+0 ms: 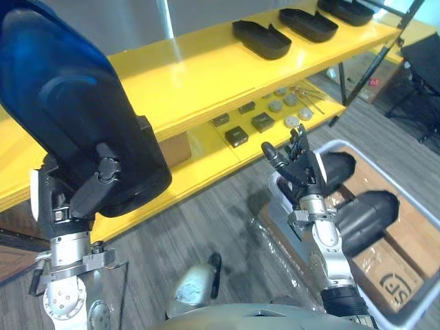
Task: Walk over and take three plastic housings, then place them on the shelf
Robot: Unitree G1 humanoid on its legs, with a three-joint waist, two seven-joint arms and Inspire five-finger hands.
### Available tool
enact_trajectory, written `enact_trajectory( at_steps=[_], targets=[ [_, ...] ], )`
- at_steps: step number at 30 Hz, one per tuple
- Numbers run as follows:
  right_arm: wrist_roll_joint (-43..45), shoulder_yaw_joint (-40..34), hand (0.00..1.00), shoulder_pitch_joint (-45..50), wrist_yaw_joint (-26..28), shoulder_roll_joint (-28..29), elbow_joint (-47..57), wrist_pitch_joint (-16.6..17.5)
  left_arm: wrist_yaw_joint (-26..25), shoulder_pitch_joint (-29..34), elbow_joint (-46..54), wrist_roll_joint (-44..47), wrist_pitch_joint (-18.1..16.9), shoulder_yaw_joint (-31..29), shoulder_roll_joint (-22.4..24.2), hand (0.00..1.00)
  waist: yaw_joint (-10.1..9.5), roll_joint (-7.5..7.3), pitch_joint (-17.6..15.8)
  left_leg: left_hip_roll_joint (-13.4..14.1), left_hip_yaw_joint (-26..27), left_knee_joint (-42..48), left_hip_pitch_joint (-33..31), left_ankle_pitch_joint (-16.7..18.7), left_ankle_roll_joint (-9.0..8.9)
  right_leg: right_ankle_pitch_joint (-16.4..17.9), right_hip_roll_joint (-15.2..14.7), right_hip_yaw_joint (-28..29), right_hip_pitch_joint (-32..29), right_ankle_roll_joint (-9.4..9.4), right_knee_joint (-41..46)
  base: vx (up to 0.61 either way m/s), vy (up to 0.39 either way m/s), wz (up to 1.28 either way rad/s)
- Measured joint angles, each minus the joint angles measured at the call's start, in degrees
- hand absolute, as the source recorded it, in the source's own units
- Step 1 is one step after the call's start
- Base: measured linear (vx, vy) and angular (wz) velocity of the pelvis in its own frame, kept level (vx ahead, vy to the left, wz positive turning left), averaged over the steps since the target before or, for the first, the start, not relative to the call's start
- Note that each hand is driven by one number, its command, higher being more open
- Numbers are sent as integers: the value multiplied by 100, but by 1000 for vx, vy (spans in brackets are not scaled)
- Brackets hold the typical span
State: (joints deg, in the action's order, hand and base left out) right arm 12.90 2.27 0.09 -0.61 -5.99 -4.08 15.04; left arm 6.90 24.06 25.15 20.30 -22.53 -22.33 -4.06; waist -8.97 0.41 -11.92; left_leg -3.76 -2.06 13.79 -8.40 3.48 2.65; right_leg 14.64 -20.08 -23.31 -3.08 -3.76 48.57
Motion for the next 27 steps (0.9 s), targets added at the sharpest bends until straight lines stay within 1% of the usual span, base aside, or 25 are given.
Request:
enact_trajectory(
  at_steps=[1, 2, 3, 4, 5, 6, 7, 8, 9, 10, 11, 12, 13, 14, 15, 16, 17, 19, 22, 24, 25, 26, 27],
  targets=[
    [-76, -4, 100, -50, 13, -19, 0, 22, -50, -8, -2, 15, 0, -42, -6, 0, 5, 39, 13, 40, -3, -56, 69, 22, -6, 56, 25, 36, -133, 72, -230, 224, 16, -8],
    [-96, -34, 100, -146, 71, -88, 24, 52, -124, -80, -51, 101, 0, -68, -57, 0, 14, 121, 52, 111, -26, -100, 133, 76, -47, 71, 140, 268, -408, 97, -824, 207, 3, 9],
    [-92, -108, 100, -226, 145, -151, 64, 76, -177, -222, -135, 221, 0, -50, -119, 0, 74, 182, 82, 152, -144, -98, 144, 131, -90, 22, 288, 728, -663, 23, -1449, 208, -14, 27],
    [-83, -133, 100, -265, 179, -178, 74, 75, -224, -295, -178, 234, -1, -50, -146, 0, 152, 190, 85, 153, -247, -96, 155, 157, -104, -37, 345, 1012, -754, -62, -1715, 229, -76, 63],
    [-74, -173, 100, -271, 228, -243, 129, 70, -327, -455, -328, 235, -1, -29, -209, 0, 267, 190, 87, 147, -428, -89, 212, 225, -159, -181, 441, 1496, -899, -268, -2030, 253, -149, 79],
    [-69, -177, 100, -246, 301, -306, 204, 50, -450, -541, -508, 237, 0, 7, -260, 0, 364, 186, 87, 158, -598, -99, 338, 306, -240, -258, 481, 1803, -988, -396, -2116, 267, -190, 76],
    [-63, -178, 100, -242, 364, -324, 243, 38, -527, -563, -589, 236, 0, 12, -269, 0, 404, 180, 90, 172, -665, -105, 407, 340, -299, -275, 501, 1875, -978, -419, -2128, 285, -260, 64],
    [-42, -184, 100, -242, 488, -335, 277, 38, -646, -558, -685, 236, 3, 16, -261, 0, 451, 156, 108, 206, -775, -124, 497, 351, -385, -265, 536, 1840, -947, -366, -2141, 292, -333, 62],
    [23, -230, 100, -225, 629, -345, 312, 36, -775, -548, -731, 235, 20, 46, -265, 0, 474, 53, 238, 233, -918, -164, 475, 360, -497, -374, 596, 1599, -743, -205, -2476, 341, -452, 88],
    [116, -305, 100, -186, 726, -352, 401, 35, -796, -585, -707, 238, 20, 79, -313, 0, 466, -235, 400, 146, -920, -261, 364, 345, -650, -1000, 550, 1305, -516, 5, -2985, 267, -430, 98],
    [161, -411, 100, -168, 769, -419, 436, 50, -753, -655, -762, 235, 18, 143, -241, 0, 471, -262, 440, 195, -816, -287, 291, 352, -696, -915, 466, 1011, -397, -357, -3188, 230, -415, 150],
    [308, -704, 100, -150, 807, -699, 437, 39, -604, -692, -768, 206, 130, 428, 55, 0, 551, 71, 462, 745, -17, -204, 72, 352, -708, -1062, 741, 382, -101, -223, -3525, 145, -303, 145],
    [384, -832, 100, -124, 791, -785, 437, 20, -497, -691, -769, 183, 146, 514, 90, 0, 578, 137, 466, 884, 307, -227, 39, 280, -715, -1056, 813, 188, 37, -213, -3664, 167, -310, 153],
    [444, -1036, 100, -115, 765, -808, 435, -12, -364, -684, -769, 146, 161, 631, 98, 0, 584, 237, 461, 1021, 652, -411, 114, 95, -797, -1049, 904, -46, 209, -201, -3780, 143, -230, 106],
    [487, -1231, 100, -121, 716, -840, 436, -17, -261, -675, -767, 136, 164, 731, 97, 0, 573, 265, 479, 1080, 830, -839, 327, -246, -866, -1029, 918, -194, 290, -167, -3769, 191, -205, 96],
    [570, -1294, 100, -119, 665, -833, 435, -16, -250, -672, -743, 133, 166, 813, 91, 0, 574, 280, 484, 1041, 834, -1227, 523, -498, -885, -1024, 931, -204, 372, -159, -3733, 156, -100, 64],
    [566, -1294, 100, -121, 649, -822, 436, -14, -249, -660, -710, 128, 167, 827, 90, 0, 571, 278, 483, 1039, 829, -1339, 609, -557, -875, -1010, 939, -201, 412, -136, -3712, 162, -54, 34],
    [558, -1233, 100, -113, 686, -752, 436, -9, -288, -643, -669, 131, 196, 828, 65, 0, 498, 257, 484, 1040, 832, -1431, 812, -581, -869, -990, 920, -176, 532, -102, -3596, 144, -18, 11],
    [796, -1065, 100, -95, 820, -605, 436, -2, -339, -559, -656, 160, 281, 831, 30, 0, 467, 224, 502, 998, 811, -1544, 1019, -578, -864, -990, 904, -169, 719, -101, -3544, 90, 2, 18],
    [837, -998, 100, -95, 907, -394, 438, 17, -396, -471, -650, 161, 290, 847, 25, 0, 423, 165, 500, 967, 722, -1583, 1059, -573, -857, -989, 891, -196, 823, -100, -3570, 66, 18, 25],
    [837, -990, 100, -94, 907, -380, 438, 16, -398, -462, -650, 161, 291, 847, 25, 0, 424, 159, 500, 962, 710, -1572, 1052, -571, -853, -989, 888, -200, 830, -100, -3572, 39, 17, 51],
    [834, -923, 100, -81, 906, -258, 436, 19, -434, -380, -651, 129, 349, 918, 26, 0, 442, 108, 490, 908, 543, -968, 722, -340, -739, -985, 824, -320, 904, -99, -3571, 22, 33, 55],
    [831, -859, 100, -75, 904, -264, 426, 19, -449, -357, -652, 96, 424, 1001, 39, 0, 397, 111, 454, 891, 490, -356, 453, -138, -608, -982, 812, -348, 989, -100, -3564, 11, 39, 60]
  ],
)
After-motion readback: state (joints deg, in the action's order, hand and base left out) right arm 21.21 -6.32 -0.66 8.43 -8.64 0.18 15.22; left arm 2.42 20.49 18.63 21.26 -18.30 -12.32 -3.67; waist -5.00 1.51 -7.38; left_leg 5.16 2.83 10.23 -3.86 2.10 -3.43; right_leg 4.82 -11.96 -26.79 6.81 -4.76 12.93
